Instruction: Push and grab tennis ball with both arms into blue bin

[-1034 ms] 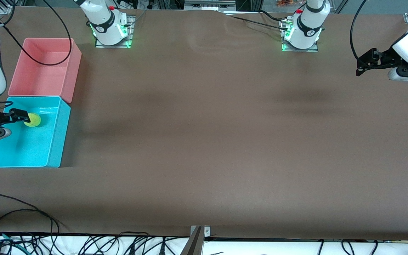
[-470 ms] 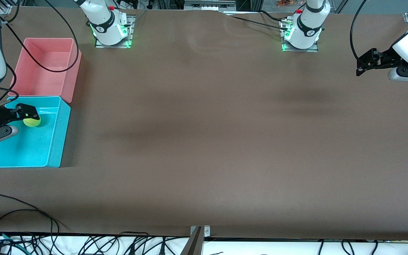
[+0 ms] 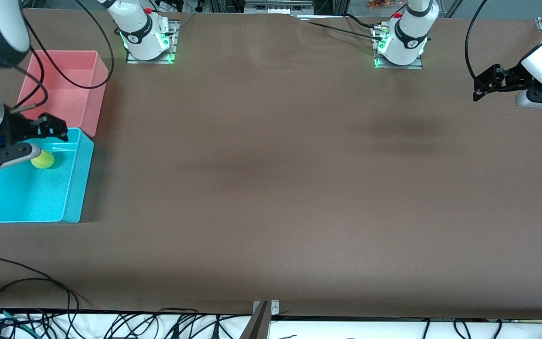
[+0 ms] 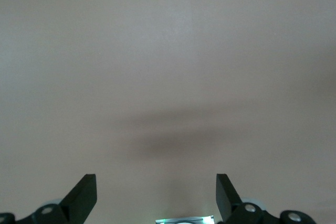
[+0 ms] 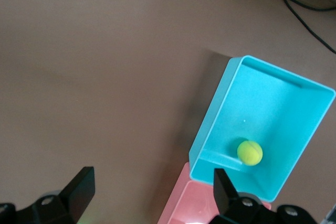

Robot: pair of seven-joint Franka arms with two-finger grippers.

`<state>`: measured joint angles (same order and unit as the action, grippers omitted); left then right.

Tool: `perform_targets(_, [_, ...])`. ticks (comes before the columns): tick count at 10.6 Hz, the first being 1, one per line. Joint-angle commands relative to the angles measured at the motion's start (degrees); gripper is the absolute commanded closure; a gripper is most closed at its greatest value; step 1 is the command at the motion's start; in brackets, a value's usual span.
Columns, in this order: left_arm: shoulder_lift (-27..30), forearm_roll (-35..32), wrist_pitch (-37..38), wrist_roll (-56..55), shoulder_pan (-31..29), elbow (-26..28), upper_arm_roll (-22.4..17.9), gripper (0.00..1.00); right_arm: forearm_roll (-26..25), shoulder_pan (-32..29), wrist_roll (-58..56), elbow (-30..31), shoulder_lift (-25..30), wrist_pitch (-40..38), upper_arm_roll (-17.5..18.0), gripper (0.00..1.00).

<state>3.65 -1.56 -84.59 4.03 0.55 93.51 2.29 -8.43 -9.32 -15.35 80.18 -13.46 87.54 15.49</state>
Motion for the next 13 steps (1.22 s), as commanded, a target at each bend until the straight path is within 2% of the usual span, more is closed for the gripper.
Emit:
perform_targets(1, [-0.49, -0.64, 1.27, -0.51, 0.24, -1.66, -0.1, 0.0, 1.14, 3.25, 10.31, 0.15, 4.93, -3.69, -0.55, 0.0])
perform_targets(2, [-0.49, -0.64, 1.27, -0.51, 0.24, -1.66, -0.1, 0.0, 1.22, 3.52, 11.12, 0.15, 5.72, -3.87, -1.16, 0.0])
perform_targets(3, [-0.49, -0.64, 1.27, -0.51, 0.24, -1.66, -0.1, 0.0, 2.96, 5.17, 12.26, 0.06, 6.43, -3.44, -4.56, 0.0])
perform_targets(4, [-0.49, -0.64, 1.36, -0.51, 0.24, -1.66, -0.1, 0.0, 6.9, 7.71, 14.19, 0.15, 7.39, -2.74, -9.64, 0.0])
perform_targets(5, [-0.49, -0.64, 1.36, -0.51, 0.24, -1.66, -0.1, 0.0, 7.63, 9.56, 16.56, 0.32, 8.18, -2.64, -12.04, 0.0])
perform_targets(7, [-0.49, -0.64, 1.36, -0.51, 0.24, -1.66, -0.1, 0.0, 7.64, 8.88, 22.98, 3.38, 10.46, 0.94, -14.51, 0.0])
perform_targets(8, [-0.49, -0.64, 1.36, -0.51, 0.33, -1.66, -0.1, 0.0, 8.25, 7.49, 22.82, 5.4, 11.78, 3.22, -15.22, 0.0])
perform_targets(11, [-0.49, -0.64, 1.36, -0.6, 0.33, -1.66, 0.08, 0.0, 12.99, 0.2, 21.25, 10.5, 14.6, 5.69, -14.53, 0.0])
perform_targets(13, [-0.49, -0.64, 1.36, -0.6, 0.33, -1.66, 0.25, 0.0, 11.78, -0.26, 20.01, 10.96, 15.05, 6.67, -14.61, 0.0])
